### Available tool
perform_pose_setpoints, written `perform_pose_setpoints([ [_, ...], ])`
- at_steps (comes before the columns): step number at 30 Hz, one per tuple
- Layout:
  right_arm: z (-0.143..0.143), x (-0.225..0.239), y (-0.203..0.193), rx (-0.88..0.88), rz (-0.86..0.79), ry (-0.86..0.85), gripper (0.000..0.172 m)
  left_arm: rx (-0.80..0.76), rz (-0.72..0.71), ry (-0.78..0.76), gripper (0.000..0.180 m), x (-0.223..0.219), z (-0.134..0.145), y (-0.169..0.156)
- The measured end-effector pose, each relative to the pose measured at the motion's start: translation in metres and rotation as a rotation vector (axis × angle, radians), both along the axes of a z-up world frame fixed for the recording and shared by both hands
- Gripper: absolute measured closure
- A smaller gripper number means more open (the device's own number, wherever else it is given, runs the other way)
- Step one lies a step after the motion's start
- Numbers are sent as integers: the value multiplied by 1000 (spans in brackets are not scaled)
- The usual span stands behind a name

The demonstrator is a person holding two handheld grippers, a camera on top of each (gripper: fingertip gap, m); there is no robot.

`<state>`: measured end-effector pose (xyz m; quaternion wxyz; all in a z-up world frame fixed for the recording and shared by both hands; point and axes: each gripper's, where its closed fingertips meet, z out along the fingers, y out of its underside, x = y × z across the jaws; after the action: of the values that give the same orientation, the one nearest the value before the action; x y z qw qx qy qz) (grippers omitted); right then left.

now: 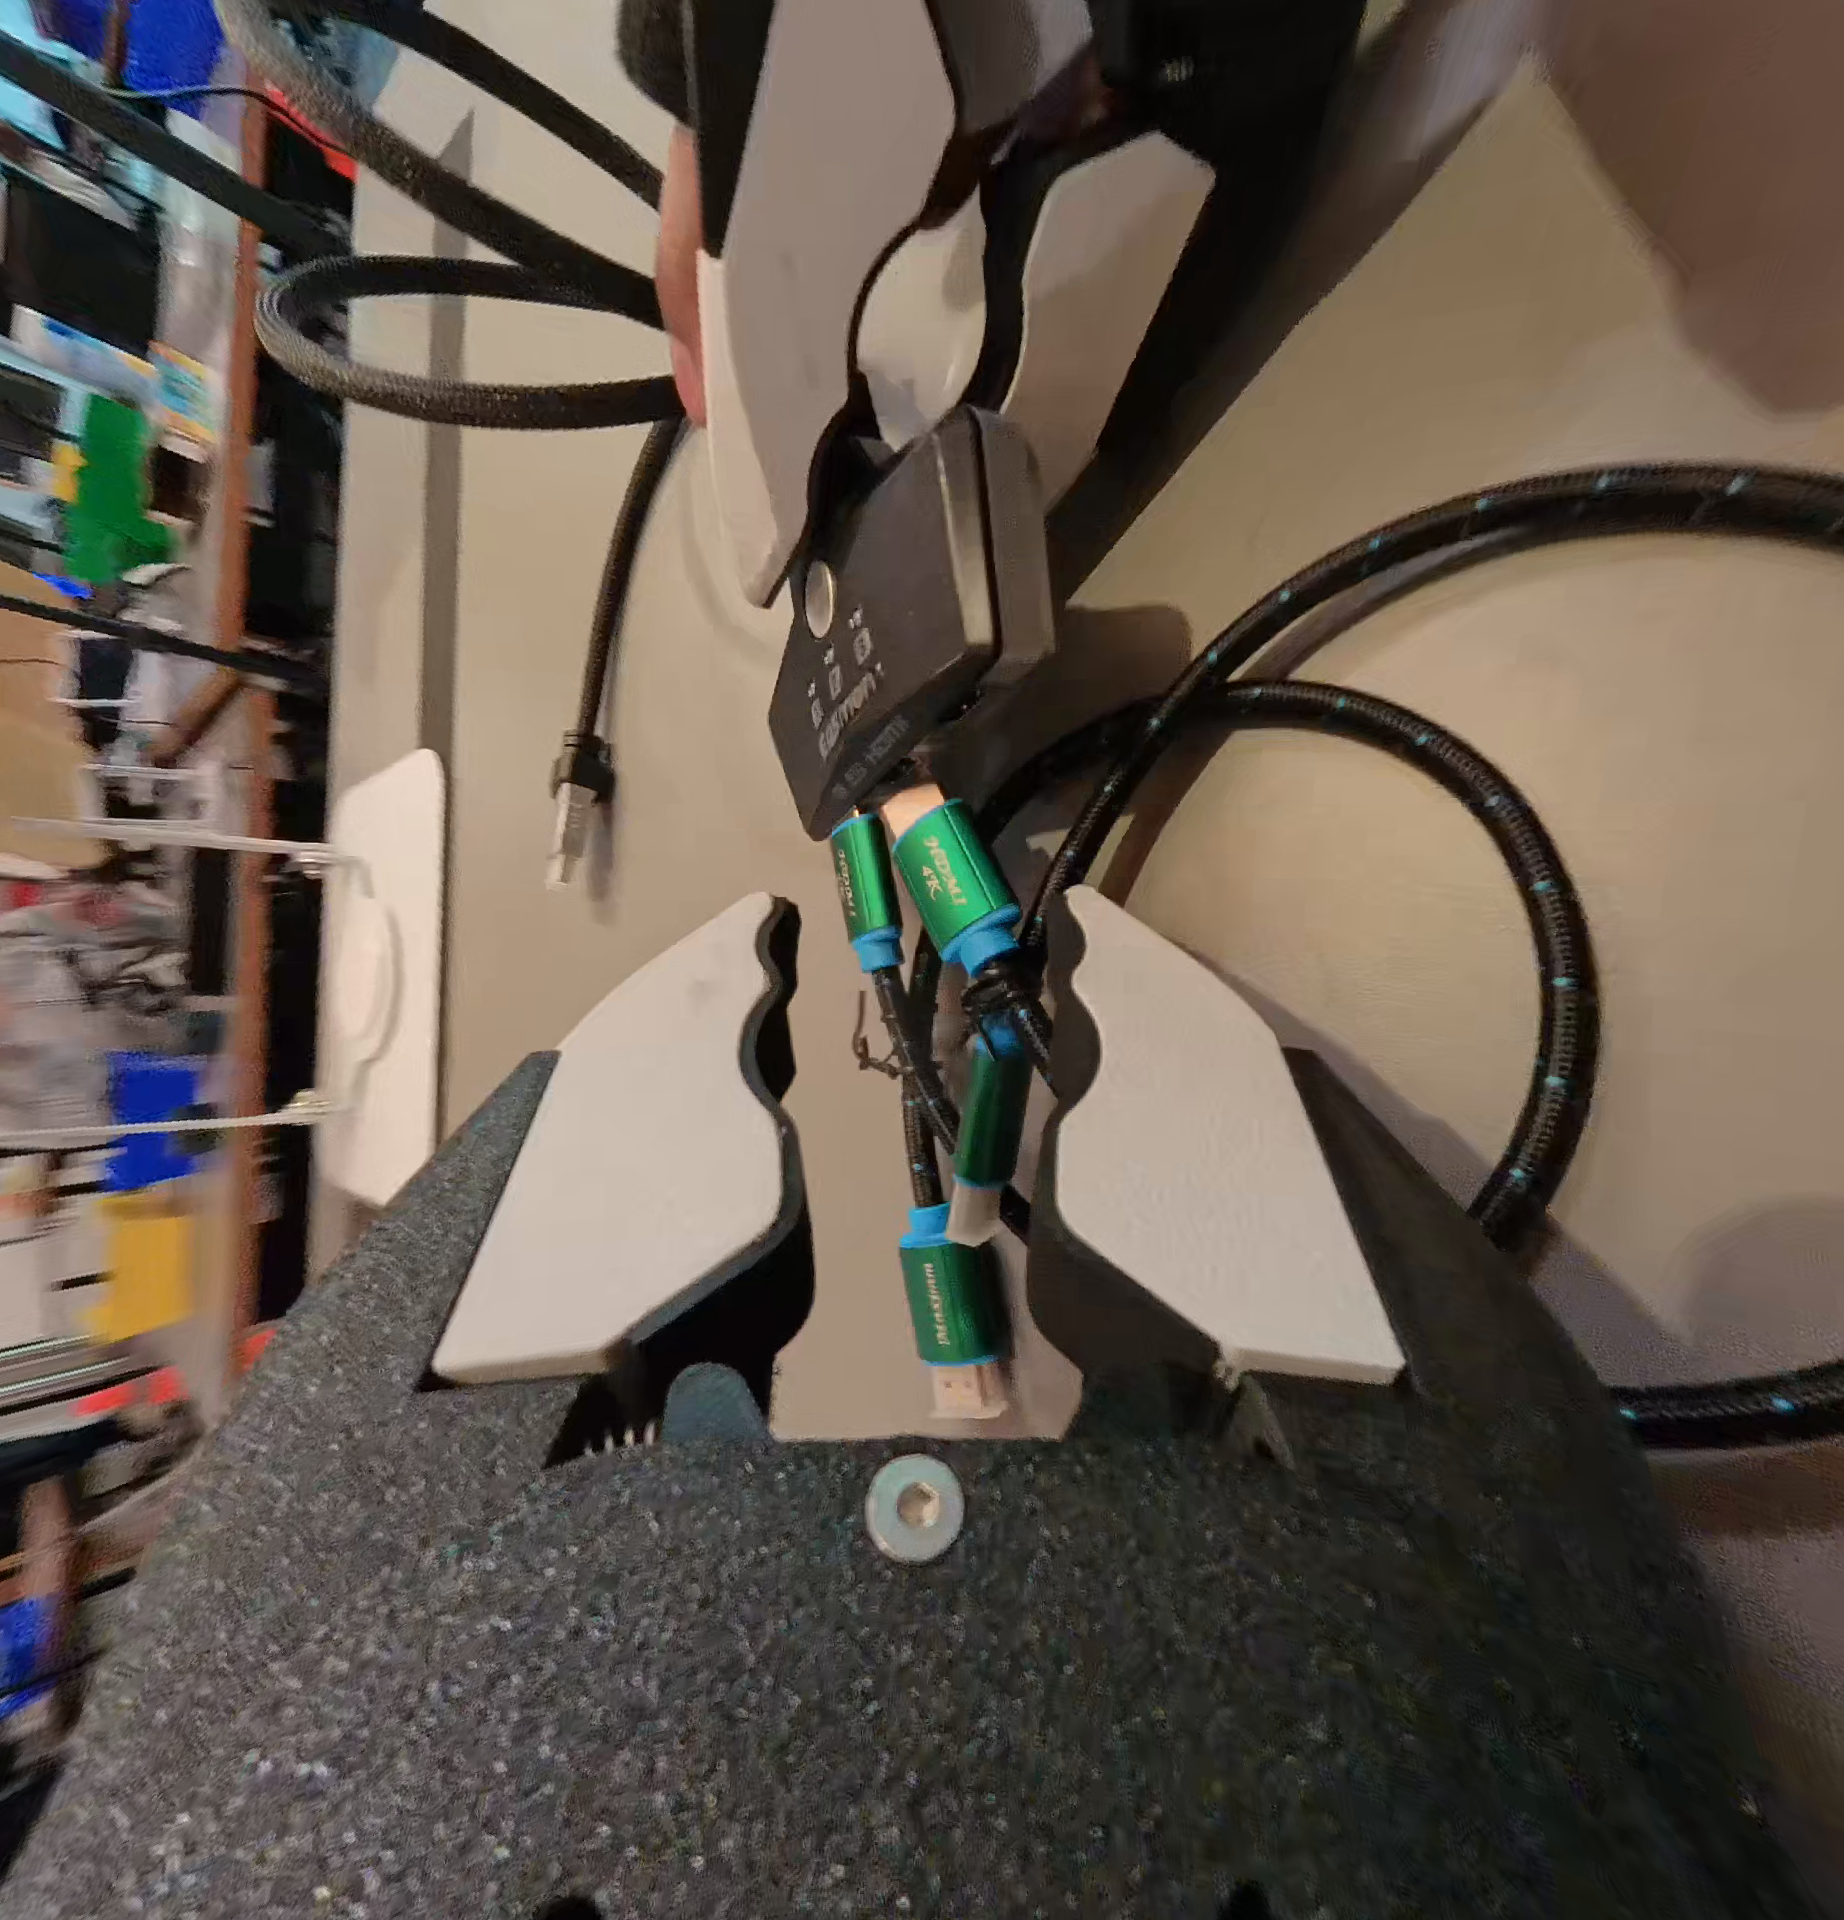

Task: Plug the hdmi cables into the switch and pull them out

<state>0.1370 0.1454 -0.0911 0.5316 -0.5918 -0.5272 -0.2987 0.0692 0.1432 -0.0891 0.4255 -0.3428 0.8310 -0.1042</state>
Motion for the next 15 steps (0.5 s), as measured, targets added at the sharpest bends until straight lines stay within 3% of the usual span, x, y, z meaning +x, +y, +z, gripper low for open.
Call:
perform_pose_setpoints([
  [3, -1, 0, 0, -5, -6, 1, 146, 144, 25, 47, 132, 0, -10, 3],
  [15, 2, -2, 1, 23, 3, -12, 146, 329, 123, 166, 138, -4, -19, 7],
])
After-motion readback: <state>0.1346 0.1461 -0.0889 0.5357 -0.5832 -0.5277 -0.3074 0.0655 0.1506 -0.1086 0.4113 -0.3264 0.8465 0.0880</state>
